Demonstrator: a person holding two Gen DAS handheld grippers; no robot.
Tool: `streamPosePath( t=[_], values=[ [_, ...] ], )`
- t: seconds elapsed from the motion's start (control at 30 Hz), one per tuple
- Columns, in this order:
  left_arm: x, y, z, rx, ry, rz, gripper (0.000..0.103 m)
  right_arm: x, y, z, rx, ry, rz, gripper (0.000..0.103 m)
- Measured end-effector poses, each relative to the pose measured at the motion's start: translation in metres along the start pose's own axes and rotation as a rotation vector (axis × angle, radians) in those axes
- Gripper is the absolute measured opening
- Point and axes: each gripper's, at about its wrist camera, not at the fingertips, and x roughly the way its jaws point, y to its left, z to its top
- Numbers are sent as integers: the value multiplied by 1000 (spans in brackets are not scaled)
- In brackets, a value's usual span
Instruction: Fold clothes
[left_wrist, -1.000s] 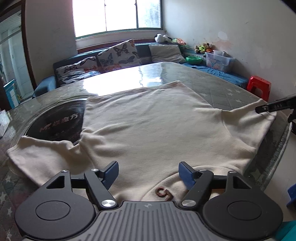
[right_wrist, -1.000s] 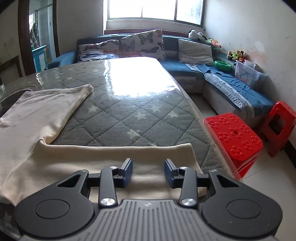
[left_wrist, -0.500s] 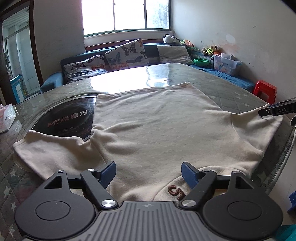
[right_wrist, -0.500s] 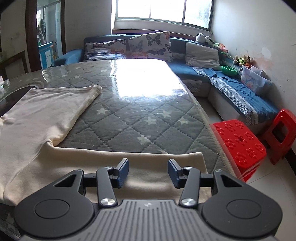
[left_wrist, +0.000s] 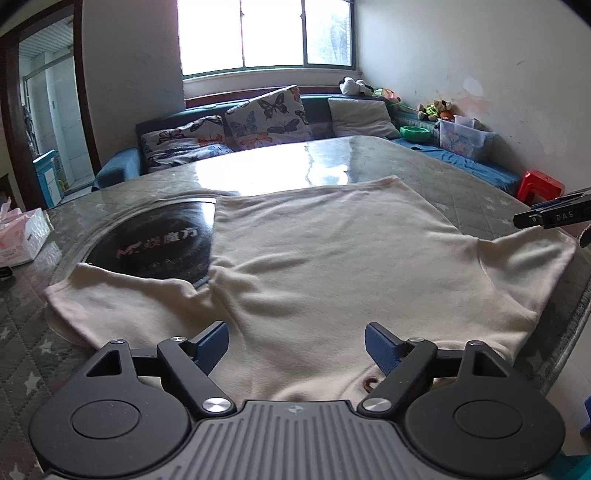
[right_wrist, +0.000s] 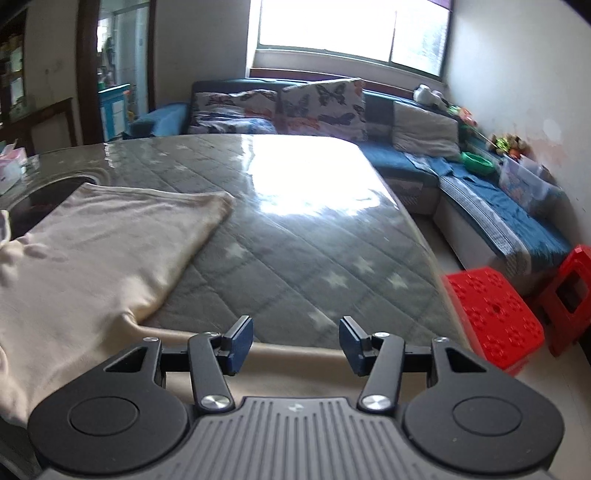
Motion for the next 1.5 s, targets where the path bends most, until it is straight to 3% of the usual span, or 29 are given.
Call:
streamPosePath(
  t=[0.43, 0.57, 0.63, 0.7, 0.8, 1.27, 1.37, 1.5],
  values=[
    [2, 64, 9, -85, -32, 199, 98, 39, 69, 52, -141, -28, 166, 61],
    [6, 94, 13, -147, -37, 277, 100, 60, 87, 66, -146, -10, 217, 68],
    [10, 109, 16, -180, -35, 315, 100, 70, 94, 72, -154, -1, 226, 68],
    [14, 123, 18, -207, -34, 354, 100, 81, 99, 77, -152, 6, 225, 76],
    [22, 142, 21, -243, -30, 399, 100, 97, 105, 83, -146, 20, 221, 77],
    [71, 199, 29, -362, 39, 525, 99, 142, 98, 98, -86, 59, 199, 90],
    [77, 203, 29, -376, 49, 538, 91, 150, 98, 103, -70, 62, 189, 92],
    [85, 209, 27, -384, 69, 546, 66, 156, 100, 109, -72, 61, 178, 92]
  ],
)
